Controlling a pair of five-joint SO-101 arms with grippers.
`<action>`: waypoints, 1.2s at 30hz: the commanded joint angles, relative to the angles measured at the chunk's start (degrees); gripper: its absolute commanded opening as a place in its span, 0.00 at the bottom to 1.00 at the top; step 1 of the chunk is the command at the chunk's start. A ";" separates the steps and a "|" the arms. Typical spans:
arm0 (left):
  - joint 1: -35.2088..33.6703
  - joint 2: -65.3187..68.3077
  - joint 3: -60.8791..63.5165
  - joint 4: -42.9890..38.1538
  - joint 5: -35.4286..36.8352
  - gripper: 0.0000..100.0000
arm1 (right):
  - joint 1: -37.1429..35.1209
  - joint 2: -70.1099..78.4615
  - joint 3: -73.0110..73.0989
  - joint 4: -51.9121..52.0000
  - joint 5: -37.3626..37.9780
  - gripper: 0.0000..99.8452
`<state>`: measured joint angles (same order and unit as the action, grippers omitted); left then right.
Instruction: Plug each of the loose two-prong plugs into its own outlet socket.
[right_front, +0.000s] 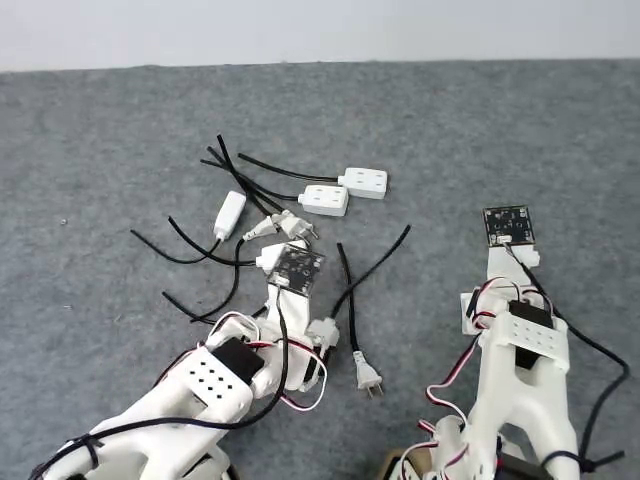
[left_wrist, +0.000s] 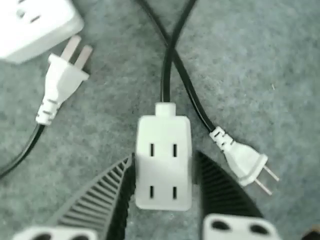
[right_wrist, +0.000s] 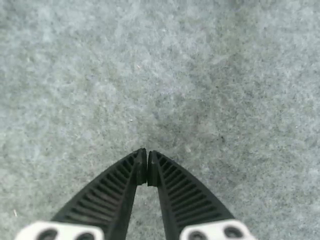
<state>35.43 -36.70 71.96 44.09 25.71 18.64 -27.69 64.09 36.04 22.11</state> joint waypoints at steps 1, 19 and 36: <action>-0.53 -0.44 -1.27 0.70 0.53 0.25 | -0.48 -0.13 -1.14 0.04 0.62 0.01; -20.40 -0.97 -7.34 3.87 -0.44 0.25 | -0.40 -0.13 -1.23 -0.04 0.35 0.01; -39.30 -0.97 -7.16 -4.48 -16.26 0.04 | -15.43 -0.75 -17.41 22.55 -10.64 0.01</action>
<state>-2.20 -36.70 64.48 43.74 12.09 6.59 -27.69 54.42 52.22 15.87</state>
